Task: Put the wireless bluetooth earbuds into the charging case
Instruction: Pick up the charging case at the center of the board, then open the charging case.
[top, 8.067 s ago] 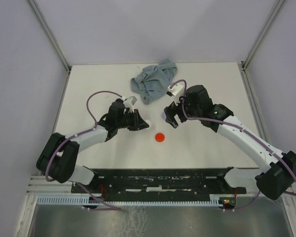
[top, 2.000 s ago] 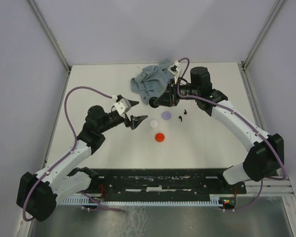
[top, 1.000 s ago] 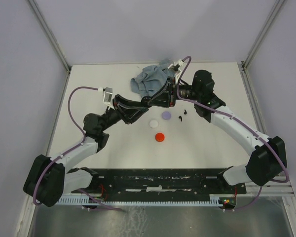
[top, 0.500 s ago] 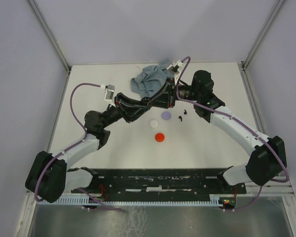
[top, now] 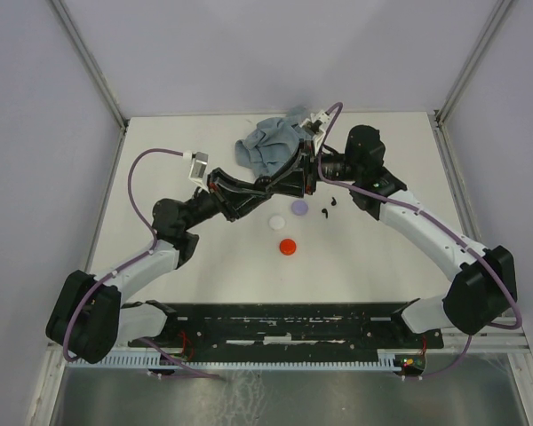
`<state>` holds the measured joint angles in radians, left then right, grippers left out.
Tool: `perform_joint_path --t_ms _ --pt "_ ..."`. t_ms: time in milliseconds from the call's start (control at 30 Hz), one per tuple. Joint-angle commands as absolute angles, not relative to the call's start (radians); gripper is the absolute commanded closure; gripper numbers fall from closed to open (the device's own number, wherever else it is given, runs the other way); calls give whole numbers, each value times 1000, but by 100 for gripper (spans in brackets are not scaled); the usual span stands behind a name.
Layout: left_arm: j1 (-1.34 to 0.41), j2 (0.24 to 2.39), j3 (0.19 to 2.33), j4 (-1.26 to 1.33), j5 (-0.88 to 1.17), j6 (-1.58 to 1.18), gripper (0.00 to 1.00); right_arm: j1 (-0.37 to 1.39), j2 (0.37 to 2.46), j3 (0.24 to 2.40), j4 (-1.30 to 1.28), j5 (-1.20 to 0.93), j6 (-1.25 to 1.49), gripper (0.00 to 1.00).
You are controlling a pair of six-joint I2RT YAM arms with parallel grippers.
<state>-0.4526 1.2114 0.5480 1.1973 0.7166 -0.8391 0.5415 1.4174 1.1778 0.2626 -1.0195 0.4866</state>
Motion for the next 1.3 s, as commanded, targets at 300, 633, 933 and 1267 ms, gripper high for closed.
perform_joint_path --t_ms 300,633,933,1267 --pt "-451 1153 548 1146 735 -744 97 559 1368 1232 144 -1021 375 48" --pt "-450 1164 543 1138 770 -749 97 559 1358 1224 202 -1045 411 42" --pt "-451 1177 544 1184 811 -780 97 560 1361 1221 210 -1014 412 41" --pt "-453 1178 545 1179 820 -788 96 560 1391 1229 261 -1069 473 70"
